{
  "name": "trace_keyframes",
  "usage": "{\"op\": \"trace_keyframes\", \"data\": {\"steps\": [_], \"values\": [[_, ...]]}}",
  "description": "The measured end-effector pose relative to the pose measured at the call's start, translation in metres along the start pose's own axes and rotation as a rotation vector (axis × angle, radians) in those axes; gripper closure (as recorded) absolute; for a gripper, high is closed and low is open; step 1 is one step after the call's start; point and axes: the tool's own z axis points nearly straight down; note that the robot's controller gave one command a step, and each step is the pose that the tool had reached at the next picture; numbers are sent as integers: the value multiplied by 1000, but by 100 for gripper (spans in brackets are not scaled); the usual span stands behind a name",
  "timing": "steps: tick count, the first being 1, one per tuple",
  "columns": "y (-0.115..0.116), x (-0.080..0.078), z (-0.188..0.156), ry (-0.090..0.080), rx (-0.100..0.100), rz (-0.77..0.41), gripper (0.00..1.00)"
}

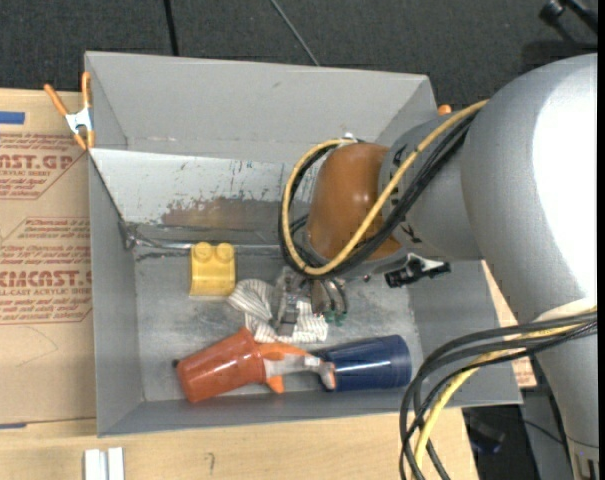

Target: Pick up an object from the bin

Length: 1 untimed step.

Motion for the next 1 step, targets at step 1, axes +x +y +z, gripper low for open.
{"op": "trace_keyframes", "data": {"steps": [1], "values": [[0, 0, -5, 0, 0, -1, 100]]}}
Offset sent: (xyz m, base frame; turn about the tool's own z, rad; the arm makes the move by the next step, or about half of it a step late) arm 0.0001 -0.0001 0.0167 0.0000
